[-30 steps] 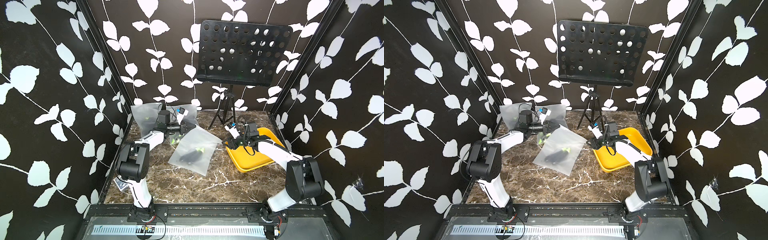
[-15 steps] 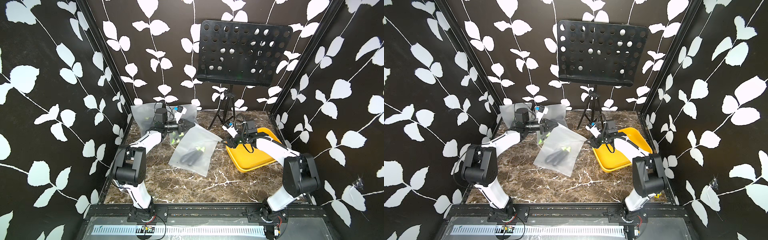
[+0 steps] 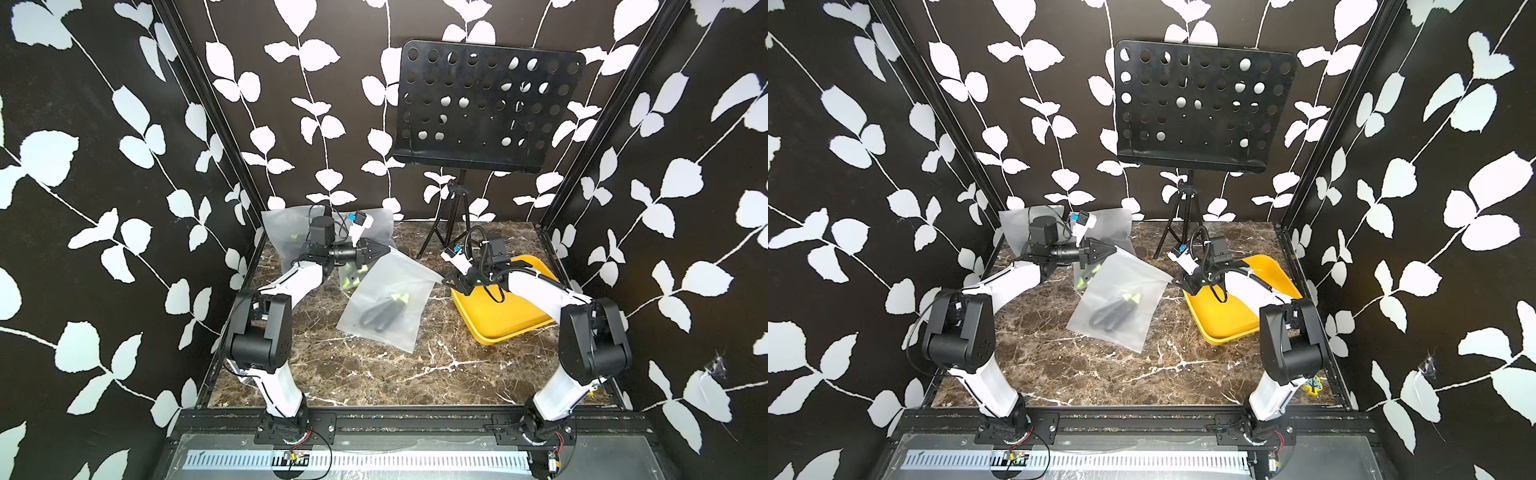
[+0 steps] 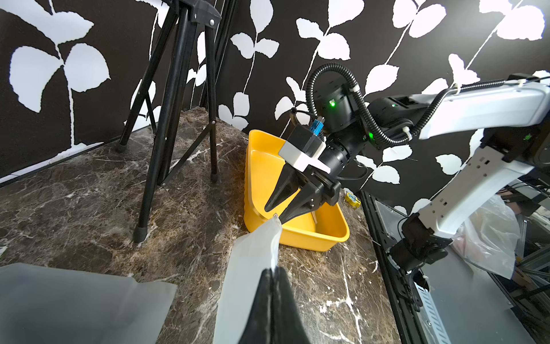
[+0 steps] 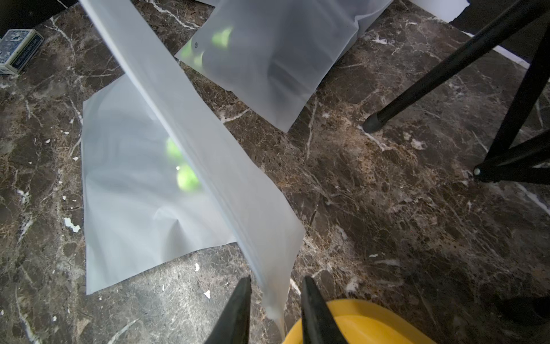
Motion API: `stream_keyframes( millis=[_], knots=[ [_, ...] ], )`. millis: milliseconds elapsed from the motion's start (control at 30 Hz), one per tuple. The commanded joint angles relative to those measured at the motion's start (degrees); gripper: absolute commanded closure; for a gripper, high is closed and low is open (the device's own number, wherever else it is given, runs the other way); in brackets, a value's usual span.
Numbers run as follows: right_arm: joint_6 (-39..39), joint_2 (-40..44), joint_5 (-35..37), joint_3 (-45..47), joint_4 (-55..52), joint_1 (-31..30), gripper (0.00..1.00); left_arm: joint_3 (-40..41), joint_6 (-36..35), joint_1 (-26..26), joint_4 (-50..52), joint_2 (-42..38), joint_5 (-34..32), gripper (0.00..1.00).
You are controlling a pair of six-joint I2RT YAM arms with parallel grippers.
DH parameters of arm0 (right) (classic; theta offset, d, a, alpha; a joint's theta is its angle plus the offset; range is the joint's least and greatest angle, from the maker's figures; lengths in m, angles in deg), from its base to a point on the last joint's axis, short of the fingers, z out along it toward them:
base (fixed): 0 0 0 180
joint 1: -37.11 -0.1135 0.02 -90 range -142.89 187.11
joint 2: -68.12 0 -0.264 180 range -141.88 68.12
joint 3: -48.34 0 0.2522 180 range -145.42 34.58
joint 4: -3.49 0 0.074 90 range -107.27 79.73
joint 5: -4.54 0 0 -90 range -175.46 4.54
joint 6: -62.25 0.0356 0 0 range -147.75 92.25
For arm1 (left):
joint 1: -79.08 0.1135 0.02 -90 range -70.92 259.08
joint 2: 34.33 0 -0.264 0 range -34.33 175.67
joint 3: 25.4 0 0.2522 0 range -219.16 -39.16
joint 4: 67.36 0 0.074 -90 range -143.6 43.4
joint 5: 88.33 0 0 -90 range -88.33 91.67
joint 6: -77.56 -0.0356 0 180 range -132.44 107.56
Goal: Place the eggplant in a zip-top bag and seal the zipper
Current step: Zip the zipper on the zipper food storage bag.
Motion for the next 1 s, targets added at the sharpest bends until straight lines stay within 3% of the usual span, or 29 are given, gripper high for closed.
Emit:
stream_keyframes(
  millis=[0, 400, 967],
  knots=[
    [-1.8, 0.1, -1.9, -0.2, -1.2, -0.2, 0.73, 0.4, 0.1, 0.2, -1.1, -2.6, 0.7, 1.00],
    [-1.9, 0.7, -1.1, 1.3, -2.1, 0.0, 0.91, 0.4, 0.7, 0.4, -1.9, -2.5, 0.1, 1.00],
    [-2.5, 3.1, -0.7, 3.3, -5.1, 0.6, 0.95, 1.7, 2.9, 2.1, -5.8, -1.9, -1.4, 1.00]
  ],
)
